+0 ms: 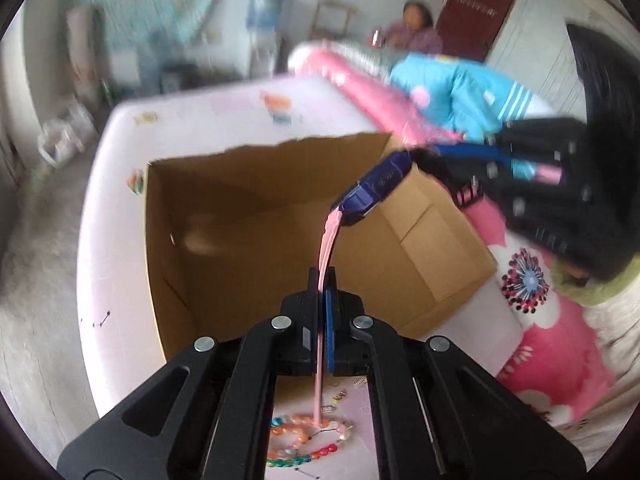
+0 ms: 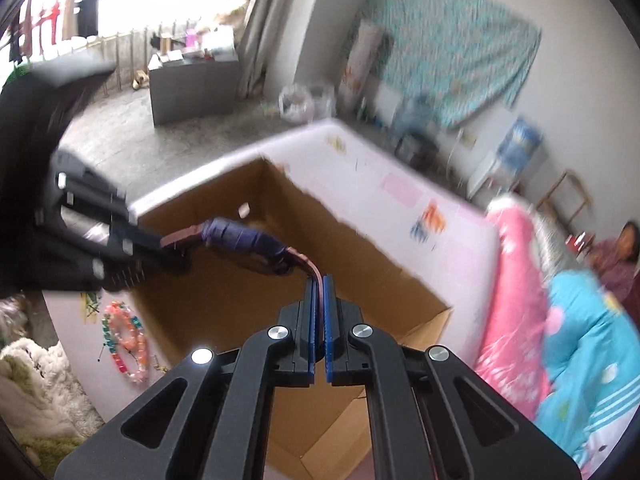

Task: Organize jewelry
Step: 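Carry the watch with both grippers and lower it into the cardboard box, then open both grippers and withdraw them from the box toward the bracelets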

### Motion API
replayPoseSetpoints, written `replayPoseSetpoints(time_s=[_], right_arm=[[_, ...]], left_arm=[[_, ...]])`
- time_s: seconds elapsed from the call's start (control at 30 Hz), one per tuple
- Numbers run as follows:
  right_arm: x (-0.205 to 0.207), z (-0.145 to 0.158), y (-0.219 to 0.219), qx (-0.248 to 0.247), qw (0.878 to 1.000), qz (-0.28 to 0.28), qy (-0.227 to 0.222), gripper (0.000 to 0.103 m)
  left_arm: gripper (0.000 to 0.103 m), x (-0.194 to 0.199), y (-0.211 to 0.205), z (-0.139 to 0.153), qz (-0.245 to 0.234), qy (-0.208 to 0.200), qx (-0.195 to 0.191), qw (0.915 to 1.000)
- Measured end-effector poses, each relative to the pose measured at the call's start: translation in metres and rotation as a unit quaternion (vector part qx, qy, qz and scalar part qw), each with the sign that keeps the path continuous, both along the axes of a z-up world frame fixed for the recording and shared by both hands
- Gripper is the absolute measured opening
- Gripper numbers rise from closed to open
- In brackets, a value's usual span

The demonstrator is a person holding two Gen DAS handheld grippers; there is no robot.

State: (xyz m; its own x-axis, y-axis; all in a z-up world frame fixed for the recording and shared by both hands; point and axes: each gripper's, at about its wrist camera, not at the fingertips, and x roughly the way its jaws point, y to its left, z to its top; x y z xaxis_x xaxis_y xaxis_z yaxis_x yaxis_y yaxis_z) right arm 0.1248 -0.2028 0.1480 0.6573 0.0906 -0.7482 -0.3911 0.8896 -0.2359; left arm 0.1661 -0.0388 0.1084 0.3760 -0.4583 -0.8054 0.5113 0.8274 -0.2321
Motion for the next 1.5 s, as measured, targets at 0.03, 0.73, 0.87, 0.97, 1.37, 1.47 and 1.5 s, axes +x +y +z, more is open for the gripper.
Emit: replayPoseSetpoints(time_s=[0.03, 0.73, 0.87, 0.97, 1.37, 1.47, 1.5], right_arm=[[0.012, -0.009, -0.003, 0.005, 1.000, -0.005, 0.023, 0.003], [0.119, -0.095, -0.040, 0.012, 0.981, -0.090, 0.172, 0.038], [0.102, -0.072, -0.041, 0.037, 0.988, -0.090, 0.123, 0.038], [0.076, -0.043, -0.039, 0.062, 0.991, -0.094, 0.073, 0.043], [-0.080, -0.011, -0.039, 0.220, 0.971, -0.086, -0.018, 0.058], [-0.104, -0.049, -0.027, 0.259, 0.961, -0.093, 0.025, 0.058], [-0.110, -0.065, -0.019, 0.267, 0.958, -0.098, 0.044, 0.058]], left_arm=[[0.002, 0.017, -0.005, -0.006, -0.006, 0.016, 0.025, 0.9995], [0.025, 0.136, -0.035, -0.076, -0.004, 0.123, 0.157, 0.9799], [0.042, 0.116, -0.023, -0.036, 0.006, 0.066, 0.124, 0.9901], [0.056, 0.090, -0.006, 0.007, 0.018, 0.003, 0.098, 0.9950], [0.080, -0.064, 0.093, 0.032, 0.149, -0.075, -0.020, 0.9858], [0.080, -0.095, 0.101, -0.005, 0.190, -0.060, -0.011, 0.9799], [0.080, -0.099, 0.104, -0.018, 0.198, -0.055, -0.006, 0.9787]])
